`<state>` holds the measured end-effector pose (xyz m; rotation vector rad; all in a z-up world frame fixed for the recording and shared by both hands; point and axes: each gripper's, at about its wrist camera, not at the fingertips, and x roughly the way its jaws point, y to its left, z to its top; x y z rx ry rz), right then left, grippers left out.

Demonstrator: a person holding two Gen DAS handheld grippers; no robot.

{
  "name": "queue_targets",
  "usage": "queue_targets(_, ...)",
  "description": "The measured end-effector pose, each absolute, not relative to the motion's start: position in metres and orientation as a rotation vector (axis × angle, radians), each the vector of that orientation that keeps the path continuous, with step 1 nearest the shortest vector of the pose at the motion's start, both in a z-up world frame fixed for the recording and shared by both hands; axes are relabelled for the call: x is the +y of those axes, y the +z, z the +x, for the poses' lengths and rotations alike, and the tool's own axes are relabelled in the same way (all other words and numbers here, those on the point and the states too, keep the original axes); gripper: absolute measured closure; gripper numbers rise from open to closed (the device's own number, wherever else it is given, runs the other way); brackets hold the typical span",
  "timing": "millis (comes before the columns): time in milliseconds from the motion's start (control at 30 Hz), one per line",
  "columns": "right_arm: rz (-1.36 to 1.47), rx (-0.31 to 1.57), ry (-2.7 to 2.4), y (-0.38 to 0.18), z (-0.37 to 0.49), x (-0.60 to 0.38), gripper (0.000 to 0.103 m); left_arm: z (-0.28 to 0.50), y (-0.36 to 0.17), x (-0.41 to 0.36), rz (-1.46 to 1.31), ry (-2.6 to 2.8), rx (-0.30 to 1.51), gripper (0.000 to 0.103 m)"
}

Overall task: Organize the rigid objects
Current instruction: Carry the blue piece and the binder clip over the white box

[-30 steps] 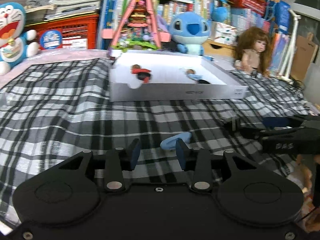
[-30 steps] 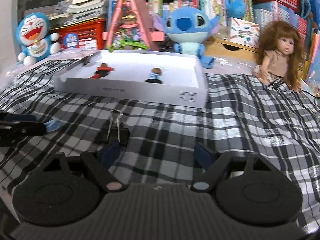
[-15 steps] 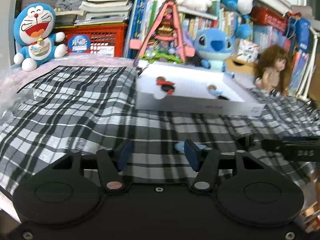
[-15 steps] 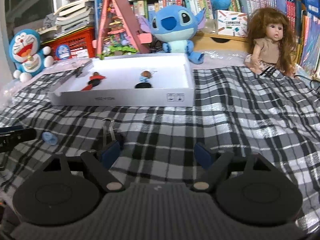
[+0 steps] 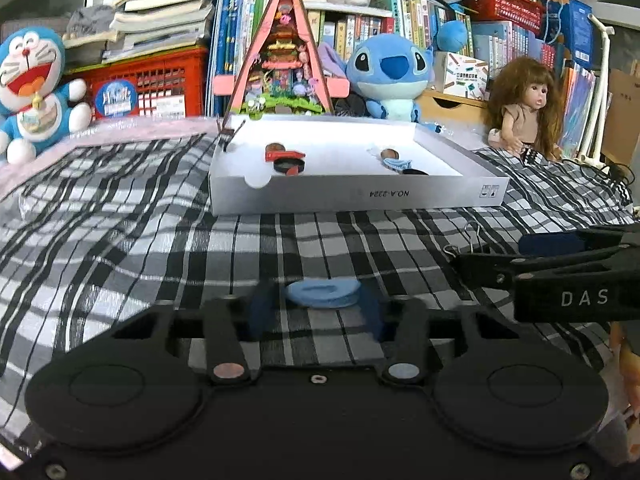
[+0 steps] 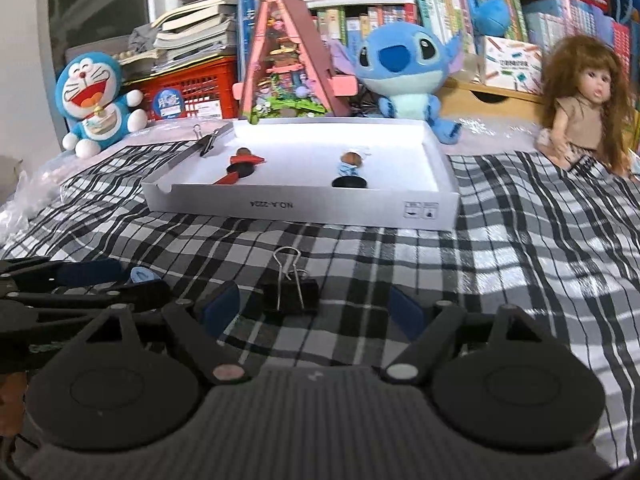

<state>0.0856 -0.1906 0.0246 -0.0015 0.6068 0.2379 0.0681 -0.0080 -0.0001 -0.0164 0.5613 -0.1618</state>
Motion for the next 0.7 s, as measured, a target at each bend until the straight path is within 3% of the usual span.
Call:
queue_targets(67, -0.004, 0.603, 0.265, 0.023, 0.088, -0.188, 0.015, 0.070, 0.000, -0.009, -0.017, -0.163, 0.565, 0.067)
queue_targets(167, 0.006, 0.618, 0.287, 0.022, 0.094, -0.186, 0.029, 0.072, 0.001, -0.010, -0.017, -0.165, 0.571, 0.067)
queue_targets(233, -0.001, 0.631, 0.289, 0.022, 0.097, -0.183, 0.055, 0.074, 0.002, -0.011, -0.020, -0.163, 0.576, 0.067)
queue_targets(300, -0.009, 0.632, 0.284, 0.022, 0.097, -0.181, 0.066, 0.076, 0.004, -0.011, -0.029, -0.158, 0.581, 0.068)
queue_targets(700, 0.043, 0.619, 0.271, 0.032, 0.099, -0.186, 0.066, 0.083, 0.023, -0.008, -0.054, -0.163, 0.567, 0.068)
